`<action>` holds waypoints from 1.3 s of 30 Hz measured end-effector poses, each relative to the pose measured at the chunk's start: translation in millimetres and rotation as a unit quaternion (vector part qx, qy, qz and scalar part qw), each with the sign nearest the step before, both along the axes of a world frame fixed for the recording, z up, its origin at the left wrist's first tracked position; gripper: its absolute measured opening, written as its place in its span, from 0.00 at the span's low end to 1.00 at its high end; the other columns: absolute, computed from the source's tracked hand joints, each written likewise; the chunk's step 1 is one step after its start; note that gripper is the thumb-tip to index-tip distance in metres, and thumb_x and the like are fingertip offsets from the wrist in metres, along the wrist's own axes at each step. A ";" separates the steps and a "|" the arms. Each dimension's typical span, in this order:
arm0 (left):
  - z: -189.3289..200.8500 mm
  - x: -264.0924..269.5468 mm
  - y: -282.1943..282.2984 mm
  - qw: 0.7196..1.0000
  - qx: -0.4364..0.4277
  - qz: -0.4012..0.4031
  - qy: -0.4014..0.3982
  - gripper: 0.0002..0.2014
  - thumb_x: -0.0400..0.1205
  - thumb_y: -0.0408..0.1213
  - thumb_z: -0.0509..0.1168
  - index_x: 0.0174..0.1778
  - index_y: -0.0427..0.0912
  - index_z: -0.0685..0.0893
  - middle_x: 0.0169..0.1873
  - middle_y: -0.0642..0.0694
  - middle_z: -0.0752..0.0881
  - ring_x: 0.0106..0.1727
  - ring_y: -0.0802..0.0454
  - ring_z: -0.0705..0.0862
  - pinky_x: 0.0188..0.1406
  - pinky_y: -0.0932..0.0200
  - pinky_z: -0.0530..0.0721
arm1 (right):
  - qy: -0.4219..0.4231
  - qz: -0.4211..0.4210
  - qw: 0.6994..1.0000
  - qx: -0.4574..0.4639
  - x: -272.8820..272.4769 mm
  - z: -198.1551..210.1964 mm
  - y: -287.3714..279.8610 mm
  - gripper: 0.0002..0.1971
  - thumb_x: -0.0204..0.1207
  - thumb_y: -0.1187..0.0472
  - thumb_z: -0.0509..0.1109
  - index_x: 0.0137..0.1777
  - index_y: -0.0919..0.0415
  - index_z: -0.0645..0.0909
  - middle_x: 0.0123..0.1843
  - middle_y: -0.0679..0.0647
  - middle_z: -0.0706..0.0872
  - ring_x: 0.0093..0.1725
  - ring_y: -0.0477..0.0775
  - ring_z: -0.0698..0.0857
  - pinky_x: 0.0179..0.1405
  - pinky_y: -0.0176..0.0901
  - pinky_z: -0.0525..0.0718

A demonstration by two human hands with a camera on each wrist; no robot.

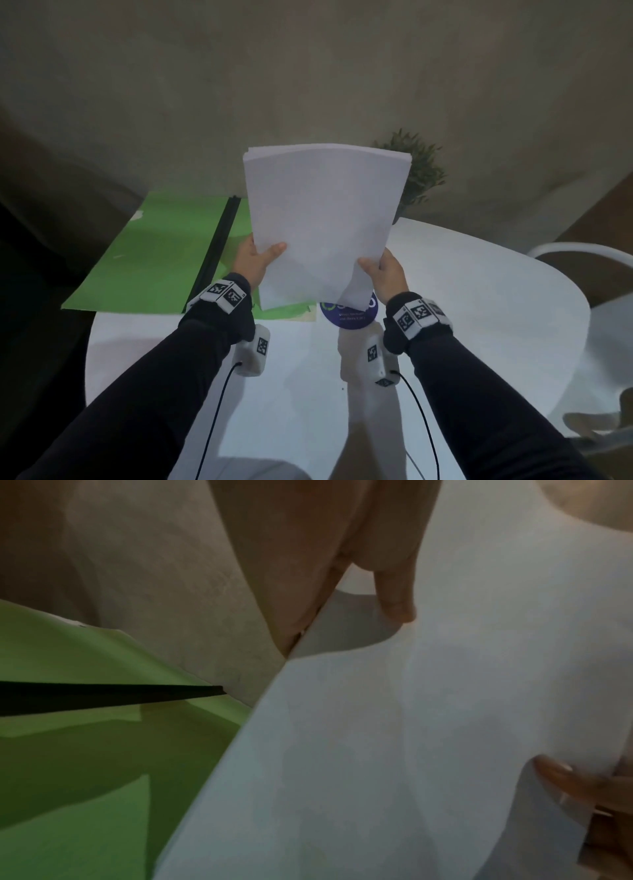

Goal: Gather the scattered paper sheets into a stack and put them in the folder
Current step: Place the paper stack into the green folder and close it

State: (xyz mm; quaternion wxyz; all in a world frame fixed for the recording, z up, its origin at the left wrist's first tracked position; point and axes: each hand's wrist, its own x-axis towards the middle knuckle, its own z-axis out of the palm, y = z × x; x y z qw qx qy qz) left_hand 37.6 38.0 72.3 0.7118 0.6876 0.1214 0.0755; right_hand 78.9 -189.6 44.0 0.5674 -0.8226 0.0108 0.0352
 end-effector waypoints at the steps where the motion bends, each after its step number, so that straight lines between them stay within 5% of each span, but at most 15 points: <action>1: -0.3 -1.3 -0.6 1.000 0.003 0.005 -0.003 0.12 0.79 0.30 0.68 0.57 0.45 0.79 0.54 0.42 0.85 0.57 0.45 0.84 0.65 0.46 0.79 | -0.008 -0.010 1.000 0.010 -5.3 2.8 1.6 0.17 0.81 0.63 0.64 0.69 0.63 0.73 0.61 0.56 0.83 0.59 0.57 0.81 0.61 0.50 0.79; 8: -19.1 -13.4 -1.5 1.000 0.008 0.027 0.006 0.15 0.76 0.36 0.72 0.58 0.43 0.82 0.56 0.44 0.87 0.59 0.44 0.85 0.65 0.43 0.80 | -0.017 -0.047 0.997 0.065 -37.3 -9.8 8.7 0.18 0.82 0.61 0.64 0.71 0.59 0.70 0.59 0.50 0.79 0.59 0.53 0.79 0.58 0.45 0.76; 18: -34.2 -3.6 19.7 0.998 0.009 0.013 0.056 0.20 0.76 0.36 0.72 0.64 0.37 0.80 0.58 0.40 0.87 0.60 0.41 0.85 0.65 0.39 0.80 | 0.026 0.041 0.997 0.053 -27.5 -1.6 -2.4 0.14 0.80 0.64 0.66 0.66 0.58 0.76 0.60 0.54 0.85 0.57 0.56 0.84 0.52 0.42 0.83; 22: -40.8 1.1 25.5 0.996 -0.039 0.011 0.083 0.20 0.77 0.30 0.71 0.65 0.37 0.79 0.58 0.40 0.86 0.62 0.41 0.84 0.64 0.44 0.80 | 0.055 0.042 0.992 0.105 -34.0 -9.2 4.7 0.17 0.82 0.62 0.63 0.70 0.58 0.73 0.65 0.53 0.83 0.62 0.54 0.82 0.63 0.48 0.80; 27: -42.6 4.0 42.1 0.979 0.109 -0.048 0.163 0.24 0.85 0.49 0.58 0.72 0.36 0.73 0.66 0.45 0.77 0.70 0.42 0.76 0.69 0.47 0.73 | 0.066 0.001 0.992 0.110 -25.5 -9.2 6.8 0.13 0.81 0.70 0.62 0.64 0.62 0.76 0.52 0.51 0.84 0.49 0.49 0.83 0.44 0.35 0.78; 30: -58.0 -2.4 71.1 0.935 0.242 -0.036 0.258 0.26 0.88 0.47 0.49 0.80 0.38 0.62 0.80 0.41 0.62 0.80 0.41 0.61 0.81 0.46 0.59 | 0.066 -0.015 0.993 0.094 -12.9 -9.0 -5.4 0.11 0.79 0.69 0.65 0.59 0.62 0.78 0.51 0.55 0.85 0.49 0.57 0.84 0.49 0.44 0.81; 33: -89.7 -22.2 86.7 0.801 0.467 -0.116 0.355 0.30 0.87 0.47 0.51 0.84 0.47 0.48 0.84 0.42 0.45 0.84 0.41 0.44 0.82 0.36 0.45 | 0.070 -0.025 0.994 0.080 -0.6 -8.5 -14.4 0.10 0.78 0.69 0.66 0.59 0.63 0.78 0.52 0.59 0.85 0.51 0.61 0.82 0.51 0.48 0.79; 35: -104.1 -31.2 82.8 0.771 0.508 -0.160 0.348 0.28 0.87 0.46 0.49 0.83 0.53 0.49 0.84 0.47 0.42 0.84 0.42 0.39 0.80 0.30 0.43 | 0.084 -0.033 0.989 0.120 6.2 -3.4 -14.0 0.13 0.79 0.72 0.64 0.63 0.68 0.77 0.56 0.63 0.84 0.53 0.62 0.82 0.56 0.53 0.79; 39: -109.6 -43.7 52.3 0.709 0.578 -0.242 0.323 0.26 0.88 0.48 0.45 0.83 0.57 0.47 0.84 0.49 0.42 0.84 0.44 0.39 0.80 0.33 0.49 | 0.087 -0.032 0.981 0.173 23.3 7.5 -1.4 0.17 0.79 0.76 0.61 0.68 0.75 0.73 0.60 0.67 0.82 0.55 0.63 0.82 0.56 0.54 0.81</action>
